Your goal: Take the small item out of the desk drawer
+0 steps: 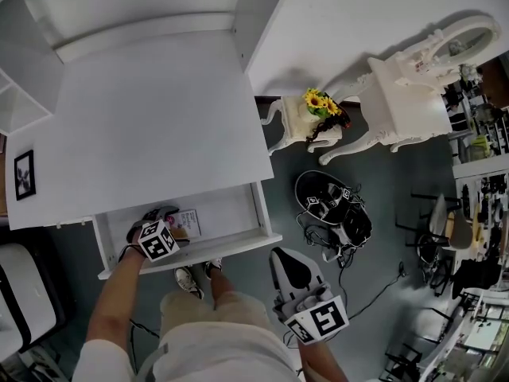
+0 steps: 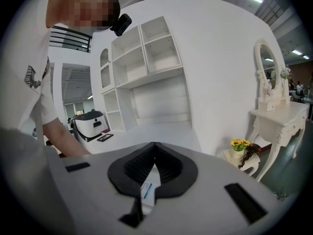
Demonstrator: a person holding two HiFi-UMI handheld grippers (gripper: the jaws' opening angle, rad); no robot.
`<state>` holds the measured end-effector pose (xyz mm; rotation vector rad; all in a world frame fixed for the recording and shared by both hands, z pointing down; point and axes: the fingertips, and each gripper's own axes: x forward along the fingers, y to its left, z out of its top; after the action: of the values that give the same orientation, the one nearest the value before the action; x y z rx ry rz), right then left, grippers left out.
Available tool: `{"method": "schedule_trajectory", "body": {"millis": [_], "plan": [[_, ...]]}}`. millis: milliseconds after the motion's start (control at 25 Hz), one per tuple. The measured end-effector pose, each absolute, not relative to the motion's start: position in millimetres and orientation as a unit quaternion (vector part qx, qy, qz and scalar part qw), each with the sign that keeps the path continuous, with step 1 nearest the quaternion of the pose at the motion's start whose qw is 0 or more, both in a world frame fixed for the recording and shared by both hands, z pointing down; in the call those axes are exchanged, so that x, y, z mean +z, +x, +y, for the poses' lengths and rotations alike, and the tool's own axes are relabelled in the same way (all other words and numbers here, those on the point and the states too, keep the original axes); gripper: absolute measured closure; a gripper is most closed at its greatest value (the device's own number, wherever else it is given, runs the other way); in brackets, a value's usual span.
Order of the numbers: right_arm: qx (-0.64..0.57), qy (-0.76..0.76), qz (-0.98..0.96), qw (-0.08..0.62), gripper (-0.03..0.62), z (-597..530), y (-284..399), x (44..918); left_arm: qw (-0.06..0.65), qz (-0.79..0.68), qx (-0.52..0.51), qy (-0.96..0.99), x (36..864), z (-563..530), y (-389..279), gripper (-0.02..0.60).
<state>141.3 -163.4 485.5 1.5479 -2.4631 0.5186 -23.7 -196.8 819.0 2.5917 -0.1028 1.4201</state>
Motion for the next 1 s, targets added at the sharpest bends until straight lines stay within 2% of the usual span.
{"method": "schedule_trajectory", "body": {"millis": [1000], "plan": [[0.183, 0.515, -0.832, 0.091, 0.585, -178.2, 145.4, 494.1, 0.099, -0.043, 0.495, 0.862, 823.2, -201.1, -17.8, 0.164]]}}
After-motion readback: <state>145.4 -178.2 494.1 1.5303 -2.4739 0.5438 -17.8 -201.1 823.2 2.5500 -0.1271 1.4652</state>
